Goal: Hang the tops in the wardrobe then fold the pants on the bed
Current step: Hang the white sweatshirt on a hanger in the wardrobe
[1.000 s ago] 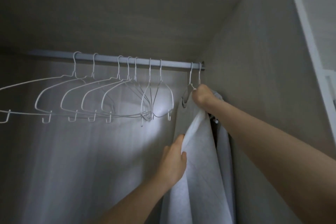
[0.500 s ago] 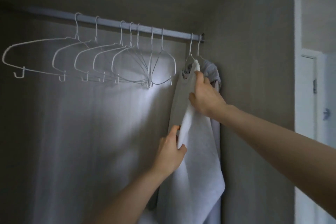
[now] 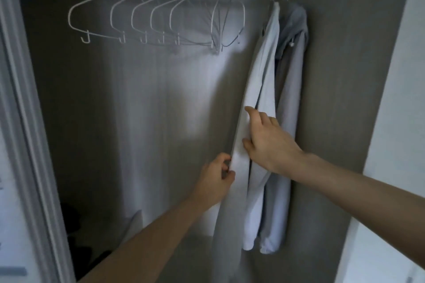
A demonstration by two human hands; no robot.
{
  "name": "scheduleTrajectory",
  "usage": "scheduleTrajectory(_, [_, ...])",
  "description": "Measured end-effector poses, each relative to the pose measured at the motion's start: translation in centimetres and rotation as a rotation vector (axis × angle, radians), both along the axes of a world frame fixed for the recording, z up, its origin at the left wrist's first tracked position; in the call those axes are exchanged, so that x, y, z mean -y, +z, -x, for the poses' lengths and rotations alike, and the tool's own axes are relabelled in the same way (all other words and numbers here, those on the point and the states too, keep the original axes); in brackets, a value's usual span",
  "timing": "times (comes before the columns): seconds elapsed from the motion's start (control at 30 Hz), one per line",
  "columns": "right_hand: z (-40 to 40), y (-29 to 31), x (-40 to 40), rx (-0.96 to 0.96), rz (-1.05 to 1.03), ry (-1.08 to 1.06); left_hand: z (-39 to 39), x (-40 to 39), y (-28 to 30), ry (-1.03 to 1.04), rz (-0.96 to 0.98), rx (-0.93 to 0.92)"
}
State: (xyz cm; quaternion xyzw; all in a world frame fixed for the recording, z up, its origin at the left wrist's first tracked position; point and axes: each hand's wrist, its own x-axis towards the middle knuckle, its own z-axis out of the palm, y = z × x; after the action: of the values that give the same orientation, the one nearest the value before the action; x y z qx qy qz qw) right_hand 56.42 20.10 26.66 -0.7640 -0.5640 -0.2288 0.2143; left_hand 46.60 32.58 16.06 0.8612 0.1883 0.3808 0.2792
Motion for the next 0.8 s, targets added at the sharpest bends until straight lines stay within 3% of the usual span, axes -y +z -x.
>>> scheduleTrajectory(0.07, [0.5,-2.2,0.7,0.000,0.016,0.039,1.7,1.2,-1.3,-0.052,0.159,-0.002])
scheduleTrajectory(0.2, [1.2,-7.0,2.7,-0.022,0.075,0.158,5.2,4.4,-3.7,0.057,0.249,0.000])
scheduleTrajectory(0.53, [6.4,-20.5,10.2,-0.214,0.282,0.677,18.6,22.4,-15.1,0.598,0.512,0.105])
scheduleTrajectory(0.63, [10.2,-22.3,12.7,-0.273,0.351,0.834,22.3,28.3,-17.1,0.775,0.520,0.053])
scheduleTrajectory(0.8, [17.3,-24.1,17.0,-0.211,0.407,1.095,26.7,37.0,-18.6,1.016,0.562,0.023])
